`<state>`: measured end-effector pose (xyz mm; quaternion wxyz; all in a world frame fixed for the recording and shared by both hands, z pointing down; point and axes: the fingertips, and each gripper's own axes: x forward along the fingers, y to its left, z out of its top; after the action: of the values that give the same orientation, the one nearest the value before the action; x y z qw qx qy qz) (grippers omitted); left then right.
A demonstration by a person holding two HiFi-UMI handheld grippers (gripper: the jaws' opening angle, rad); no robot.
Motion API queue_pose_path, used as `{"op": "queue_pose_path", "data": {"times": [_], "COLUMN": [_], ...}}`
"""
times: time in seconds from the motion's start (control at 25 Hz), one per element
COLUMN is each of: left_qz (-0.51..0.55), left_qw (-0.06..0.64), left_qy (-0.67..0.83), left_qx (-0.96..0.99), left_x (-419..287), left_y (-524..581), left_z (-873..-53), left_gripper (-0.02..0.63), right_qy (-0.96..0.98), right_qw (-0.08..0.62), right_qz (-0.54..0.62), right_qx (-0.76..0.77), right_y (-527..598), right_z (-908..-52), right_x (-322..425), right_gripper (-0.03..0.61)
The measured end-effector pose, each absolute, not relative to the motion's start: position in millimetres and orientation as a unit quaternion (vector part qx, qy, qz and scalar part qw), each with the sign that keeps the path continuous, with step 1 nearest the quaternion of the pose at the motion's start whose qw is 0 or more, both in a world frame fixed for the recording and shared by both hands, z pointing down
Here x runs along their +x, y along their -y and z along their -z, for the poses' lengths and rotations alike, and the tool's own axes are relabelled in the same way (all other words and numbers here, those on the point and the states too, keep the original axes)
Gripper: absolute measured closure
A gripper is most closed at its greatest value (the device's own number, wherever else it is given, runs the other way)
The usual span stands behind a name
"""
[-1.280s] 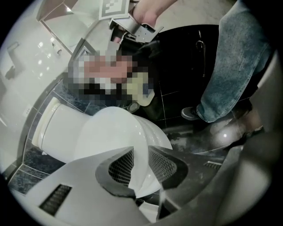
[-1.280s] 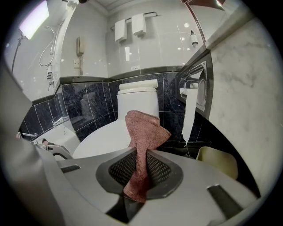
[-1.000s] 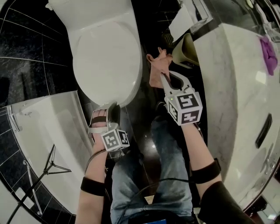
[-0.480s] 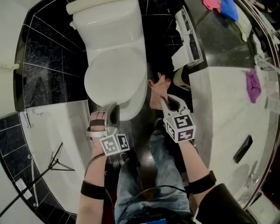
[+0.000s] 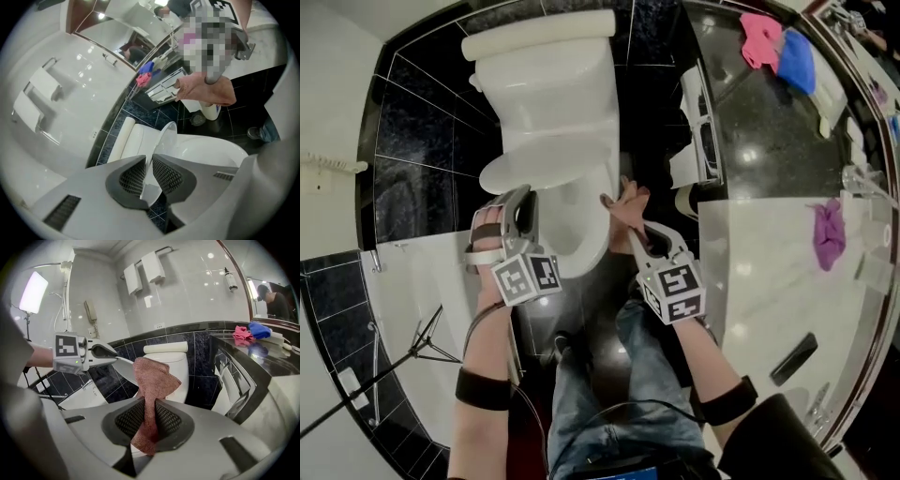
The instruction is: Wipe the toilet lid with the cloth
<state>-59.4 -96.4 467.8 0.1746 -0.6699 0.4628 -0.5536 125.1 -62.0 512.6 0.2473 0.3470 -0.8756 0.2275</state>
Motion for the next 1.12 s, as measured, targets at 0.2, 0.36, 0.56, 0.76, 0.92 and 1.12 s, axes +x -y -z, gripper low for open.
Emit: {"op": "queue_pose_path", "data": {"times": [0.2,0.36,0.56,0.76,0.92,1.12], "left_qz": [0.558,0.557,0.545,0.535,0.536,0.534], "left_qw": [0.172,0.198,0.19,0.21,0.226,0.228], "left_qy": [-0.48,-0.472,-0.472,-0.446,-0.419,-0.405], "left_qx": [-0.655,-0.654,-0.667,-0.686,-0.697,-0.706], "left_x": [-69.1,-79.6,-91.5,-97.1,-108.3,-113.8], "left_y": [149.9,186.8,232.4,281.1,318.1,355.4], "left_z": [-446.8,-441.2,-429.5,-428.1,-437.2,-443.8], "left_gripper": [0.566,0.566,0.566,0.568,0.569,0.571], "right_qy": [0.881,0.879,0.873,0.853,0.844,0.834], "right_qw": [0.244,0.24,0.233,0.241,0.245,0.242], "right_qz": [-0.223,-0.22,-0.212,-0.213,-0.22,-0.229], "right_qx": [0.337,0.348,0.373,0.41,0.424,0.439], "right_y": [87.8,107.7,126.6,136.8,139.5,148.0], "right_z": [-502.6,-495.8,-476.5,-478.8,-478.0,-472.8], "right_x": [131.0,132.3,124.9,118.2,103.4,91.7], "right_gripper": [0.497,0.497,0.497,0.497,0.497,0.497]}}
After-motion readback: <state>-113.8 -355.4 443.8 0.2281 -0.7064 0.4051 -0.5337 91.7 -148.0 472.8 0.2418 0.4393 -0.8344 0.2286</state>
